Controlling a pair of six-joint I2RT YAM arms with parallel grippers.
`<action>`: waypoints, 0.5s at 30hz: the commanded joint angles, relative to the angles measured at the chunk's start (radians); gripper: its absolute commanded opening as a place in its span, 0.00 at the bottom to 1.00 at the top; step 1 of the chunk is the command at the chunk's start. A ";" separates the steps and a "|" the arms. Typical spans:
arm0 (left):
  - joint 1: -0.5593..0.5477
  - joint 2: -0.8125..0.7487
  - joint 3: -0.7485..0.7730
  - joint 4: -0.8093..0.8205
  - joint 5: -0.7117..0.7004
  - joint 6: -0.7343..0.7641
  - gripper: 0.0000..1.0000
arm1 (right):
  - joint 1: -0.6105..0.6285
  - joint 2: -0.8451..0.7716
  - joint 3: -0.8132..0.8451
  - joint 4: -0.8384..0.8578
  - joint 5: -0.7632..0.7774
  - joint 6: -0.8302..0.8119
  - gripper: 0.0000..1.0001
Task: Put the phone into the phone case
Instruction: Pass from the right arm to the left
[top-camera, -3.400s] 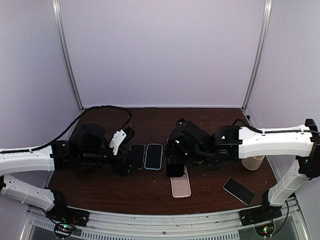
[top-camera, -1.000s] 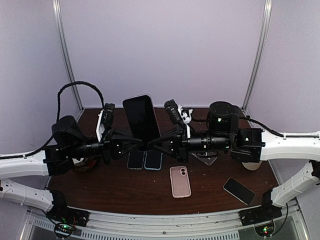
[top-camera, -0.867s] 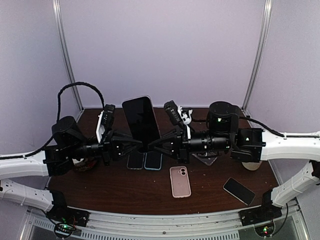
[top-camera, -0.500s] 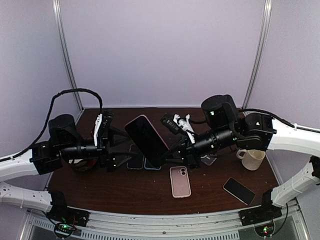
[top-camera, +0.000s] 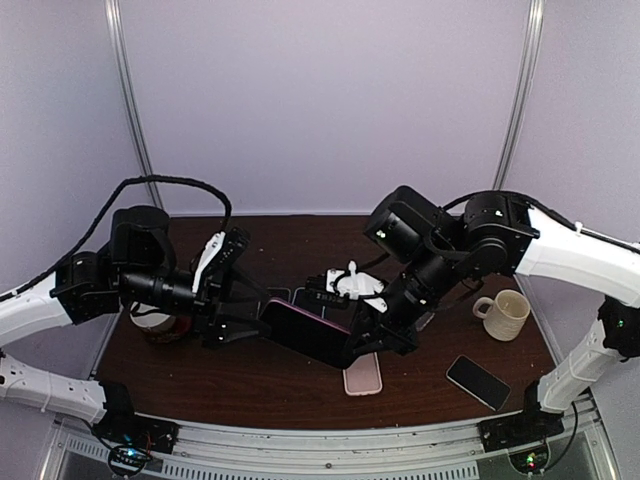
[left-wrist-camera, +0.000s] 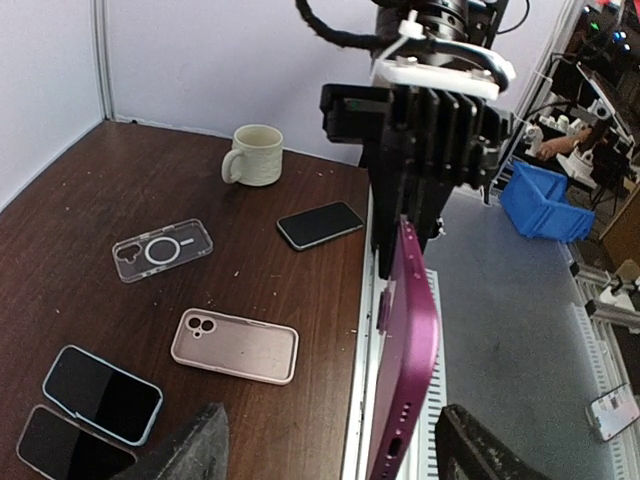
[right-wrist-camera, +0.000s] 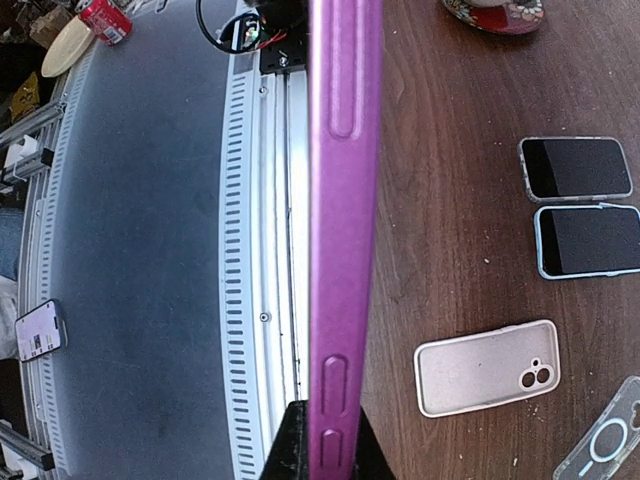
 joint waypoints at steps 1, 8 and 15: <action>0.004 0.018 0.032 -0.030 0.080 0.044 0.67 | 0.003 0.005 0.080 -0.048 0.021 -0.076 0.00; -0.004 0.046 0.025 0.032 0.119 0.027 0.50 | 0.002 0.029 0.112 -0.062 0.027 -0.097 0.00; -0.038 0.090 0.035 0.076 0.116 0.013 0.21 | 0.004 0.039 0.132 -0.058 0.034 -0.105 0.00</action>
